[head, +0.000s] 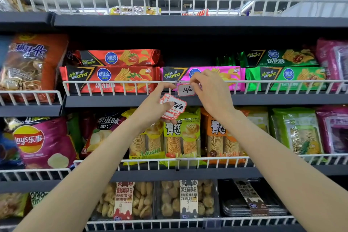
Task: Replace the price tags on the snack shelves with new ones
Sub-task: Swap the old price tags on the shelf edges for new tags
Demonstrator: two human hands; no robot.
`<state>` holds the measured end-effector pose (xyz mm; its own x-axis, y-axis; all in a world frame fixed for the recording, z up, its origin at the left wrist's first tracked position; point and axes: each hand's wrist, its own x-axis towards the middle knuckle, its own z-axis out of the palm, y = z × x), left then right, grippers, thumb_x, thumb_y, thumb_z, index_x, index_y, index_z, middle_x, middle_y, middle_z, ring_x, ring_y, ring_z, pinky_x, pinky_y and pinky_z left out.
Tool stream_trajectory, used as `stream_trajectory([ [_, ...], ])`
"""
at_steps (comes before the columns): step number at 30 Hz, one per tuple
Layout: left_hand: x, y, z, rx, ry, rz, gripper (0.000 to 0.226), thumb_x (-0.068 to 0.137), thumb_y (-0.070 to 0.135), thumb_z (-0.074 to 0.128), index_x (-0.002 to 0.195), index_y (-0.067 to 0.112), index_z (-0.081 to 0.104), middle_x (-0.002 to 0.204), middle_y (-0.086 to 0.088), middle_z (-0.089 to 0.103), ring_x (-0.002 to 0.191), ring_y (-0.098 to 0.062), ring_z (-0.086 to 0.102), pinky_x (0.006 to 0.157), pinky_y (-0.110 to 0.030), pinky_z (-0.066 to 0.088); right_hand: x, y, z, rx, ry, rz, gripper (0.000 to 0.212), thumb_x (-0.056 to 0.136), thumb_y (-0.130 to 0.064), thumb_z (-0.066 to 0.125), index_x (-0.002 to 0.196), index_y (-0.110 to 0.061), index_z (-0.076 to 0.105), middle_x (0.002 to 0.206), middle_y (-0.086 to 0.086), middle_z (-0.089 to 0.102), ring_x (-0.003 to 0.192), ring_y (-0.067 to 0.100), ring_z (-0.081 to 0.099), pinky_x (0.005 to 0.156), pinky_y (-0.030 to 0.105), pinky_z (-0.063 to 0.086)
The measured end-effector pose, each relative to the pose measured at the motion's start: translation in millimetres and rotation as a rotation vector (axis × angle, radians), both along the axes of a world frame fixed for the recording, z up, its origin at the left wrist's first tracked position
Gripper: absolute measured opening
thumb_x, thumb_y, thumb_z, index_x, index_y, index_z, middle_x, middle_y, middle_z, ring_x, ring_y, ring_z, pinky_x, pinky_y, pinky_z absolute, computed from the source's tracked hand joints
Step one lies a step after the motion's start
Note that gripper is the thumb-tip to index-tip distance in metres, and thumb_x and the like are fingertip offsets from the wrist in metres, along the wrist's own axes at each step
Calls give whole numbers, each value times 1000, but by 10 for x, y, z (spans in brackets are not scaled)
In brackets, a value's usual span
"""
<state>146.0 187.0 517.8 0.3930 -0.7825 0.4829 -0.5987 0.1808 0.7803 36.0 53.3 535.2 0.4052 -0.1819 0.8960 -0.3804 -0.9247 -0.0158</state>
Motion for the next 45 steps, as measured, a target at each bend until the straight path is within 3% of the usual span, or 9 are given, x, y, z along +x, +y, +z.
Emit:
stream_trajectory([
  [6, 3, -1, 10, 4, -8, 2, 36, 96, 4, 46, 122, 27, 41, 118, -20, 54, 57, -19, 69, 49, -19, 50, -41, 19, 22, -78, 84, -75, 18, 96, -15, 46, 112, -14, 55, 105, 6, 58, 97, 20, 47, 61, 25, 33],
  [11, 11, 0, 20, 2, -9, 7, 36, 96, 4, 47, 124, 25, 41, 117, -21, 54, 57, -18, 68, 48, -18, 49, -47, 11, 28, -136, 195, -115, 36, 89, -7, 55, 123, -20, 49, 106, 6, 53, 95, 20, 47, 55, 26, 35],
  [23, -9, 45, 72, 31, -41, 15, 36, 96, 6, 47, 125, 27, 42, 117, -18, 54, 59, -19, 69, 53, -23, 54, -29, 18, 7, -175, 183, -144, 24, 89, -11, 58, 113, -15, 57, 107, 6, 53, 96, 19, 48, 58, 24, 35],
  [28, -26, 66, 82, 28, -37, 13, 36, 96, 6, 47, 125, 26, 43, 117, -17, 54, 59, -19, 69, 56, -25, 57, -7, 26, 11, -201, 167, -111, 22, 90, -7, 55, 112, -12, 59, 105, 5, 57, 95, 19, 50, 67, 23, 33],
  [32, -35, 74, 92, 26, -37, 17, 35, 95, 7, 48, 123, 27, 43, 118, -14, 54, 60, -19, 70, 55, -24, 56, -21, 60, -9, -181, 181, -68, 28, 88, -8, 58, 116, -12, 57, 102, 11, 57, 92, 25, 49, 64, 30, 40],
  [37, -48, 87, 94, 33, -54, 33, 38, 95, 7, 48, 128, 26, 43, 123, -10, 50, 64, -19, 70, 59, -27, 58, -39, 94, -11, -56, 160, -13, 29, 94, -16, 50, 123, -18, 54, 111, 8, 50, 105, 20, 42, 73, 25, 37],
  [45, -59, 89, 98, 21, -32, 31, 40, 96, 6, 46, 131, 24, 44, 119, -11, 55, 63, -20, 70, 54, -22, 55, -22, 139, -2, -10, 148, -13, 29, 96, -17, 47, 124, -16, 55, 121, 4, 50, 109, 19, 41, 85, 34, 39],
])
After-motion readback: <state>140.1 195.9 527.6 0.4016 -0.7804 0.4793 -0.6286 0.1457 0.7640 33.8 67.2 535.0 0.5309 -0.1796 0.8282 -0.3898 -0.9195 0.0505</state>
